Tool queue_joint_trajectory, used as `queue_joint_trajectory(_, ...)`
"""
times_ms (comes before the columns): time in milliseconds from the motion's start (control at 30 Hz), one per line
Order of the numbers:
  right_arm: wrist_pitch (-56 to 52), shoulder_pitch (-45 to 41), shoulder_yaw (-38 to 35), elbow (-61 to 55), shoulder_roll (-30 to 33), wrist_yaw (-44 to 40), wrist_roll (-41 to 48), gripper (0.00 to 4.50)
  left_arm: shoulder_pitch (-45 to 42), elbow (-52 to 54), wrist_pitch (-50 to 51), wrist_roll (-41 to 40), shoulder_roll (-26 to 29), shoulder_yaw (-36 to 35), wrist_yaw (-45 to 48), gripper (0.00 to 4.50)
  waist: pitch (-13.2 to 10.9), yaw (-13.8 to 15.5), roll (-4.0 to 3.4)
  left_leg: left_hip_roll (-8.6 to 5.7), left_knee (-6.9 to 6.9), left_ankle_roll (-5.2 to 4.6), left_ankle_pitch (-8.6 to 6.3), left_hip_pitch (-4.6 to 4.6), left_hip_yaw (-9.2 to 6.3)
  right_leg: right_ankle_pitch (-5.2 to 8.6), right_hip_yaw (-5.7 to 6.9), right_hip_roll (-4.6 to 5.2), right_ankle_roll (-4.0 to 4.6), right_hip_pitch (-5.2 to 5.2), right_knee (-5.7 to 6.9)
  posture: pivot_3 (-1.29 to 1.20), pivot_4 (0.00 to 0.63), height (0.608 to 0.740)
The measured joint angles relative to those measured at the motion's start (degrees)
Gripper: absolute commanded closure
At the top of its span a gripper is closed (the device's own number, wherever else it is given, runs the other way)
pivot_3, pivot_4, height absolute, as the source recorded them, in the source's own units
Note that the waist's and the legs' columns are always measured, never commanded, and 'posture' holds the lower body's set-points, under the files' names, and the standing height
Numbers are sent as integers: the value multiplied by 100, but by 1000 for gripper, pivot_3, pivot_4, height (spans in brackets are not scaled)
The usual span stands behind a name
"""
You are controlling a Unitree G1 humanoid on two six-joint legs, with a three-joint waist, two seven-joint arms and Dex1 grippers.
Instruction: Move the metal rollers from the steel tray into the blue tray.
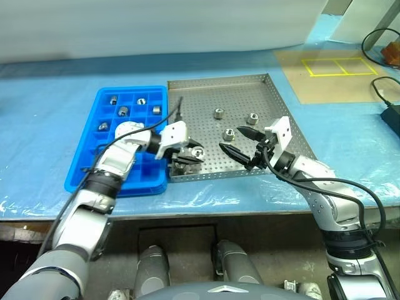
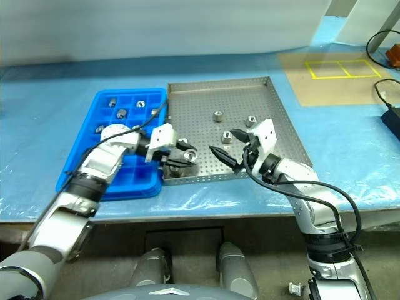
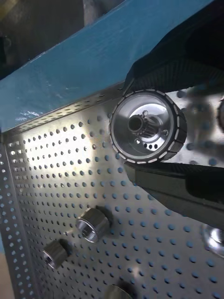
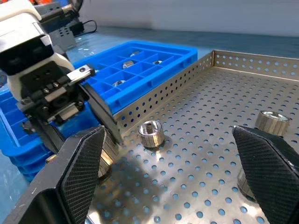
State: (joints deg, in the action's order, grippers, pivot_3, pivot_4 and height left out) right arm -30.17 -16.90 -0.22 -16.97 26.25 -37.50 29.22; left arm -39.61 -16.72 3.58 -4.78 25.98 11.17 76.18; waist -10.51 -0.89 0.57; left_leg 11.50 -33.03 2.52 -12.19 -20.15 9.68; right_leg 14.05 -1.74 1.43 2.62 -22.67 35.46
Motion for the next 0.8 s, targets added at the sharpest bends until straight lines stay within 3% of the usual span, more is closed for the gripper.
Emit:
queue_joint_trajectory(200, -58, -776, 202, 308, -3, -733, 190, 0, 886, 1734, 1195, -785, 1063, -1162, -516, 2715, -3, 32, -5, 0, 0, 4, 1, -12, -1, -2, 6, 0, -3, -21, 11, -79, 150, 740)
queue_joint_trajectory(300, -66, -1279, 453, 586, -124, -1257, 268, 0, 1237, 2168, 1611, -1050, 1344, -1759, -944, 2715, -4, 68, -5, 2, 1, 6, 3, -16, -3, 2, 13, 1, 3, -25, 14, 21, 150, 740)
queue_joint_trajectory(533, 237, -2086, 1279, 1859, -590, -2396, 7, 0, 2485, 3293, 2390, -1546, 1549, -2785, -1877, 2715, -4, 333, -5, 12, -1, 8, 4, -65, -7, 4, 30, 3, 7, -72, 25, 189, 150, 740)
queue_joint_trajectory(800, 627, -2578, 1404, 2555, -1057, -2873, -231, 0, 3581, 4182, 2780, -1788, 1272, -3335, -2899, 2715, -2, 737, -2, 27, -6, 17, 10, -105, -51, 14, 85, 7, 24, -79, 26, 270, 150, 740)
